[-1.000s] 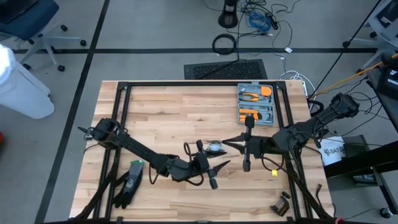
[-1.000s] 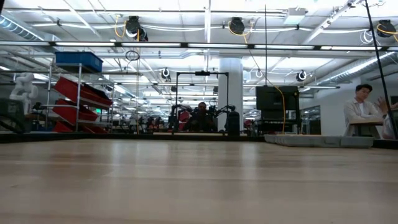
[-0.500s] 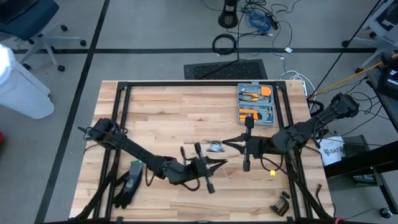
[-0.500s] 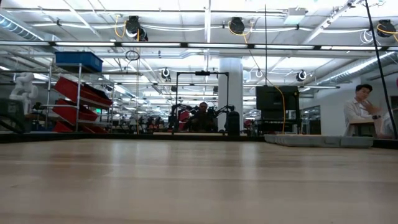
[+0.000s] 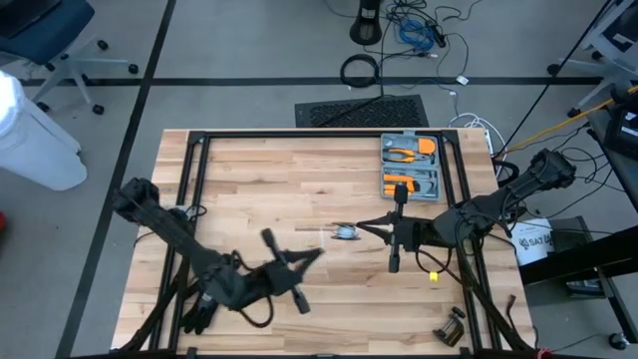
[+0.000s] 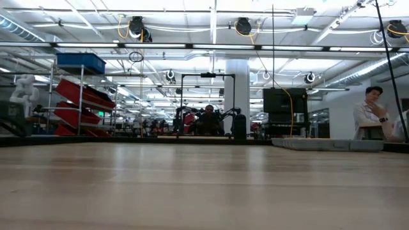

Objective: Coil cords
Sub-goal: Uncoil the white wire from the spool

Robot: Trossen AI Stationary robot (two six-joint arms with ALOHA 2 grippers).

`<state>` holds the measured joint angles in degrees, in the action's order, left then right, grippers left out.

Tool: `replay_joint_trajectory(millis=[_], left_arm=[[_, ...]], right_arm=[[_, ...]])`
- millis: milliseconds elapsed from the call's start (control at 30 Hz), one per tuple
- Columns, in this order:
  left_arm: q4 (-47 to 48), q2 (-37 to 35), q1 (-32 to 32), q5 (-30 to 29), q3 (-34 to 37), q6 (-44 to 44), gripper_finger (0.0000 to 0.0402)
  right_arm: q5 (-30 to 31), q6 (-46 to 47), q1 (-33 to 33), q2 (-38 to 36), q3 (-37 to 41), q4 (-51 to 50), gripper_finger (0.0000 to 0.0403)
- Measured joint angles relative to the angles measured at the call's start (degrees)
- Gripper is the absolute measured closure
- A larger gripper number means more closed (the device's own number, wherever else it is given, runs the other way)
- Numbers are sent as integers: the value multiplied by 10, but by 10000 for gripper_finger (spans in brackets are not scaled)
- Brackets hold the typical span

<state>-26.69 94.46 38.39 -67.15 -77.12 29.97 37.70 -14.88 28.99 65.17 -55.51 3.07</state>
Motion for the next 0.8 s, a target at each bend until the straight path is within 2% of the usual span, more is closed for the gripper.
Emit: replay_joint_trajectory(millis=[133, 333, 700, 800], left_arm=[[79, -28, 25, -94, 0, 8, 399], [142, -48, 52, -159, 0, 5, 400], [174, -50, 44, -161, 16, -14, 400], [212, -50, 36, -146, 17, -67, 400]], right_arm=[[-1, 10, 0, 0, 0, 0, 403], [-1, 30, 0, 0, 0, 10, 403], [-6, 63, 0, -1, 0, 95, 403], [-14, 64, 2, -1, 0, 123, 403]])
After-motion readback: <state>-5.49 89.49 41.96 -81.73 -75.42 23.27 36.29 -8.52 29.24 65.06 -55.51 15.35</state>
